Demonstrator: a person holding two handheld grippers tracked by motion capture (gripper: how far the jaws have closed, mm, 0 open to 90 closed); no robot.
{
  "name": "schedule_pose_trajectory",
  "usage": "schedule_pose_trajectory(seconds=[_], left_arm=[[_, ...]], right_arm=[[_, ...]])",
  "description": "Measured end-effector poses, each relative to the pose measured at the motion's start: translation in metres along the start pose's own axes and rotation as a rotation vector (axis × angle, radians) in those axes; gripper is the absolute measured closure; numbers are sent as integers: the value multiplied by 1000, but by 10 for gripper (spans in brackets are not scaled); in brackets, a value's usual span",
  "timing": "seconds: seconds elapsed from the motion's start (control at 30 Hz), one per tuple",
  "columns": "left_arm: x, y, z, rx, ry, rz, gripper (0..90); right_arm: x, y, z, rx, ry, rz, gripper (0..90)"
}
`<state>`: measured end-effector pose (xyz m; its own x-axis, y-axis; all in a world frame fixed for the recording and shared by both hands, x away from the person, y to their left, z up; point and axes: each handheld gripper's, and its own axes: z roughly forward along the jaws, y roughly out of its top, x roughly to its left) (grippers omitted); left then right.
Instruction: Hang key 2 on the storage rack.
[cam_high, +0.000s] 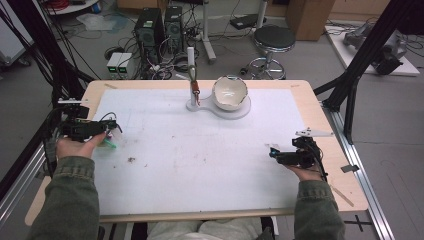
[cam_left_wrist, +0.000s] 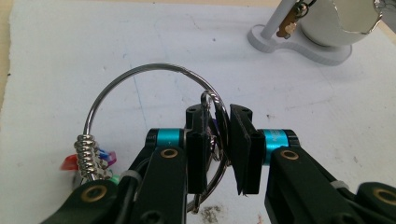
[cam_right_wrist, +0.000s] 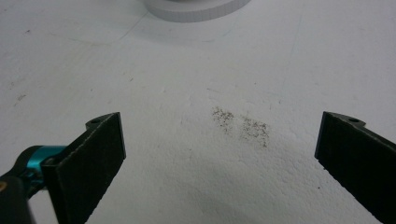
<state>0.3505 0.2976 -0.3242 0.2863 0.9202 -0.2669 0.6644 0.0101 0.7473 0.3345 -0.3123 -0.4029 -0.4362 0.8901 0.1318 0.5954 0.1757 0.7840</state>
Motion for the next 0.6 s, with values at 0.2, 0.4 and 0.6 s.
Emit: schedule_pose_trajectory(seconds=[0.2,0.4,0.6], left_arm=[[-4,9,1,0,-16,6,770],[-7,17,2,1,-13,16,770],[-15,32,0,-1,-11,43,770]], right_arm=[[0,0,0,-2,0,-5,8],[0,0,0,0,-1,0,8],[0,0,0,1,0,1,8]])
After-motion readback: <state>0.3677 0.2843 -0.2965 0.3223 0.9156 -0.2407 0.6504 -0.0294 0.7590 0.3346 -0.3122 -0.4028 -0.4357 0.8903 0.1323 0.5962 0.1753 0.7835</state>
